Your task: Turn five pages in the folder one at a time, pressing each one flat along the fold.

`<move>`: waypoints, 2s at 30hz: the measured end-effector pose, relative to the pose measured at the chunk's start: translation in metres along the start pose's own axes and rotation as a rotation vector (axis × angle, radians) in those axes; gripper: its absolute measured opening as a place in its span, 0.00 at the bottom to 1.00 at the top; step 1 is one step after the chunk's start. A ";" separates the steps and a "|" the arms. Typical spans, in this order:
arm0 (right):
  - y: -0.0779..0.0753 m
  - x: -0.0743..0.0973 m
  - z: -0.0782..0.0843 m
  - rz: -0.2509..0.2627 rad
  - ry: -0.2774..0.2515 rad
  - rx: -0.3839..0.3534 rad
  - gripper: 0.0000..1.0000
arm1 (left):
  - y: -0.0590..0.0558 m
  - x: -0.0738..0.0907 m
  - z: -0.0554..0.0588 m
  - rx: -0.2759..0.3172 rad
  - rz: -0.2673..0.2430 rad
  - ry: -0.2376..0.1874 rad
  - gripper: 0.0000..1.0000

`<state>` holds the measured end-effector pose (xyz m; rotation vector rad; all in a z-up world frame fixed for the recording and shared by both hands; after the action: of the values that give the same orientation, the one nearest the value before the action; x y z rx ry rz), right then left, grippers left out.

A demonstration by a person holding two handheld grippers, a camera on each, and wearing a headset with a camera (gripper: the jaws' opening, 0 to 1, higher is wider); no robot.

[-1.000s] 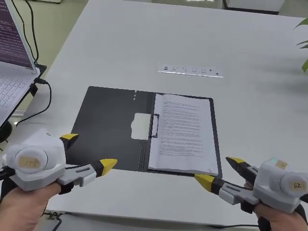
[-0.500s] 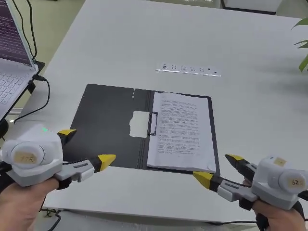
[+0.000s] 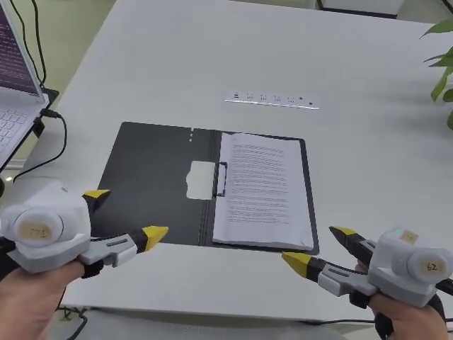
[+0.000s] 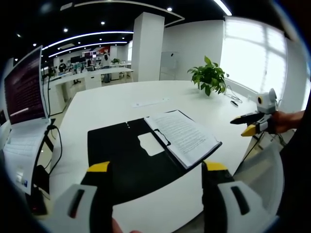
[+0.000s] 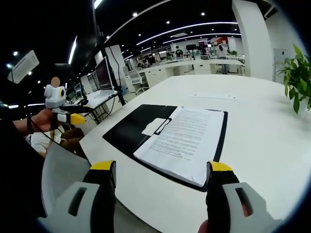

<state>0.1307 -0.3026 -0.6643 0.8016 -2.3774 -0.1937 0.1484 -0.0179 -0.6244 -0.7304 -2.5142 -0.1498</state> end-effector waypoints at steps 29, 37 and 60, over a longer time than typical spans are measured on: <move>-0.011 0.011 0.004 0.037 -0.012 -0.031 0.75 | -0.040 -0.044 -0.017 -0.098 0.156 0.027 0.73; -0.014 0.016 0.002 0.046 -0.024 -0.045 0.75 | -0.058 -0.071 -0.022 -0.172 0.232 0.056 0.73; -0.029 0.028 0.005 0.078 -0.064 -0.101 0.75 | -0.155 -0.131 -0.026 -0.410 0.519 0.112 0.71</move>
<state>0.1246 -0.3429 -0.6635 0.6633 -2.4332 -0.3083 0.1731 -0.2170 -0.6630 -1.4650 -2.1231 -0.5105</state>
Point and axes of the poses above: the centre of the closed fingertips' face, and the gripper's own axes: x roughly backward along the fingers, y roughly to its left, z roughly out of its underside, the point moved 1 cm from there along x, roughly backward along the fingers, and after that the axes turned 5 degrees about -x, right-handed, at the moved point
